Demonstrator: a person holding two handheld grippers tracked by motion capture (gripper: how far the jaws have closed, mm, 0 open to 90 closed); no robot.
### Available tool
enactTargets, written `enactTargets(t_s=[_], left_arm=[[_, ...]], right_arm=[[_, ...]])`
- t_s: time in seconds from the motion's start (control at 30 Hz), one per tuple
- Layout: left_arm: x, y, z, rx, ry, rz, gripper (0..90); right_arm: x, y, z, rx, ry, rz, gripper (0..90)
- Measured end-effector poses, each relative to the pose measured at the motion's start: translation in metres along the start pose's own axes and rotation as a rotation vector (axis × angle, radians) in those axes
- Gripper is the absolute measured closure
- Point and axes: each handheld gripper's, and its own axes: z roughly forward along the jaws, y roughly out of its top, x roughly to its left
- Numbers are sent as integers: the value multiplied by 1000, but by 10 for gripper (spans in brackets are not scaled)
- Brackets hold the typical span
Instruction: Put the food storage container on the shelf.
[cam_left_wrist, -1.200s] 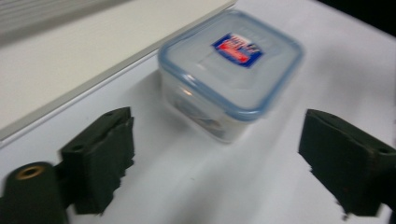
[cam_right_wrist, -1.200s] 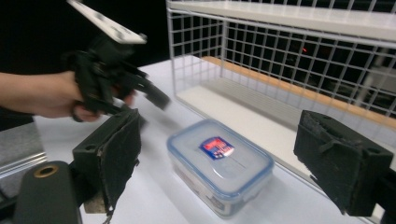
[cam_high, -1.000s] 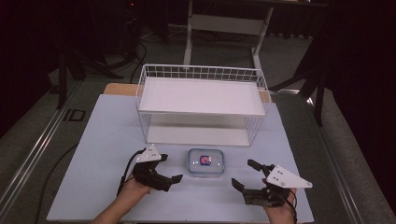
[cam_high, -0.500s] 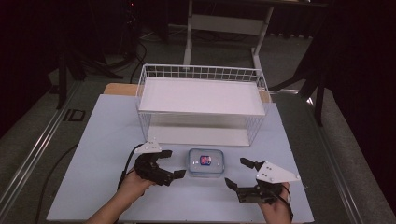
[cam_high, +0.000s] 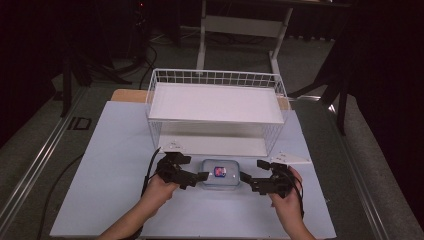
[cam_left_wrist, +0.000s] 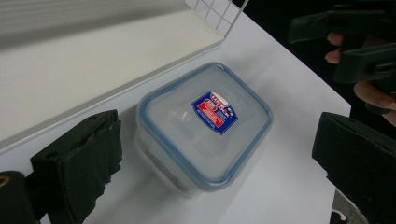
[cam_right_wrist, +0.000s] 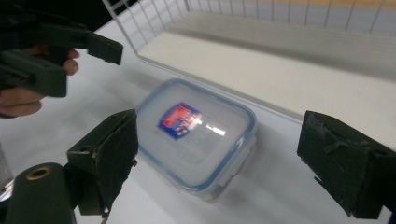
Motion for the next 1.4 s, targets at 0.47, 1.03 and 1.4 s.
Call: enactTargets(t_s=[0.47, 1.03, 1.4], left_arm=[[25, -8, 37, 94, 1, -268, 45], [38, -19, 44, 138, -95, -390, 396], [24, -17, 38, 147, -46, -339, 468]], right_arm=[[-35, -8, 40, 200, 89, 418, 213], [-38, -18, 66, 294, 155, 551, 403], [-30, -20, 58, 280, 140, 558, 450]])
